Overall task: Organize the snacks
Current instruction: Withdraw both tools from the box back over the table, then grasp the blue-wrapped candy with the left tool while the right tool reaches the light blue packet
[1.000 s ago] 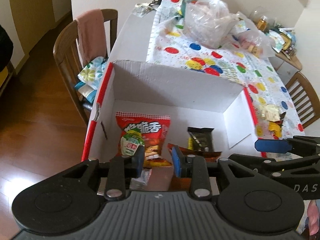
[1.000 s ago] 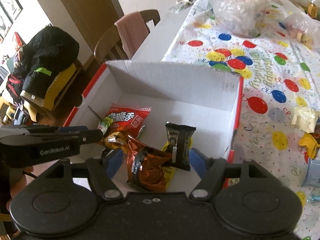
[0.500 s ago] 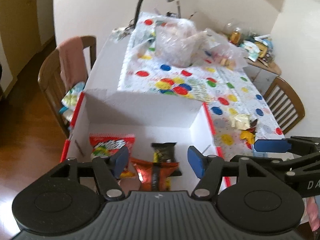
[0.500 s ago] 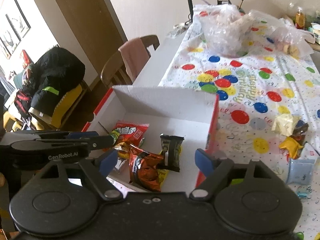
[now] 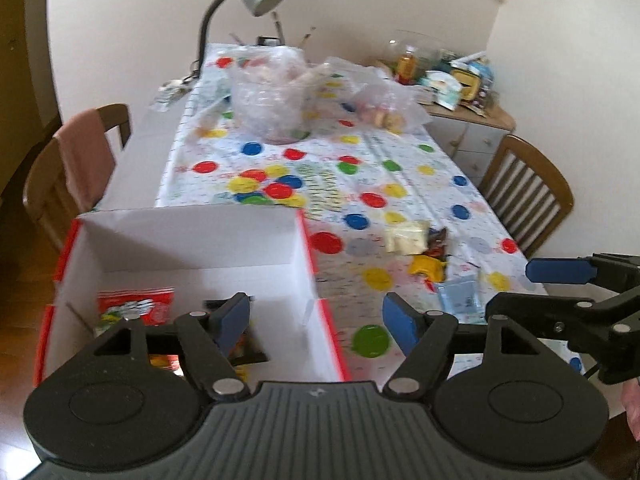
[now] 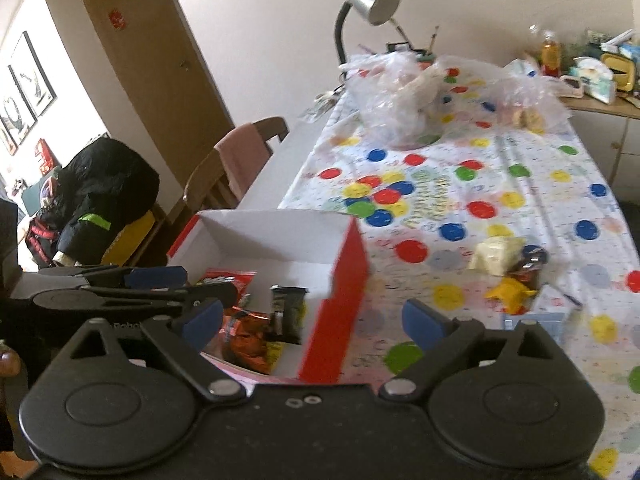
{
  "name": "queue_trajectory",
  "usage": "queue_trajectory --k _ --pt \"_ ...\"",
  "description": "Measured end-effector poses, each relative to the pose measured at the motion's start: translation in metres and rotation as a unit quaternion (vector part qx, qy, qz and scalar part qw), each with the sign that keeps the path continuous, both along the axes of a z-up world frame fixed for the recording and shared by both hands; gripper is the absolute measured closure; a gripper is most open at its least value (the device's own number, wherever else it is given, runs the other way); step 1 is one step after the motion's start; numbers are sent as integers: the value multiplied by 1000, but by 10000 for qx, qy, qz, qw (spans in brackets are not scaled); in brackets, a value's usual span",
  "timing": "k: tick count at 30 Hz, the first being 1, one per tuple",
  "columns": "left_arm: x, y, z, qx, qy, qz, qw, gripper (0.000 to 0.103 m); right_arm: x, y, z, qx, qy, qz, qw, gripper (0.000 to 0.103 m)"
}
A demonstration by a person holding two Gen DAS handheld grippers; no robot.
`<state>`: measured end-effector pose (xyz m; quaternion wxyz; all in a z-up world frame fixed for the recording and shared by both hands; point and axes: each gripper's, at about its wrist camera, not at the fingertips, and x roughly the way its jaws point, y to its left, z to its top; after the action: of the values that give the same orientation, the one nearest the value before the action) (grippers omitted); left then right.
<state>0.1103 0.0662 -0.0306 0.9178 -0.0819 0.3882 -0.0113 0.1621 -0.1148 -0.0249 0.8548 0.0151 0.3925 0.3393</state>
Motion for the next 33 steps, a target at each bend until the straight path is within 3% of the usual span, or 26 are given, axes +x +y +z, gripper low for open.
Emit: queue_trajectory --k 6,15,22,33 --pt "10 -37 -5 -49 -20 -155 9999 23 6 -52 -1 -8 -66 -222 9997 0" --pt "32 -101 -37 -225 326 -525 9978 21 19 -122 -25 -225 119 -506 9984 0" --pt "48 -152 -60 -187 501 -874 9947 21 39 -163 -42 -566 131 -335 9978 0" --pt "80 -208 -103 89 657 -1597 9849 22 84 -220 -76 -603 518 -556 9953 0"
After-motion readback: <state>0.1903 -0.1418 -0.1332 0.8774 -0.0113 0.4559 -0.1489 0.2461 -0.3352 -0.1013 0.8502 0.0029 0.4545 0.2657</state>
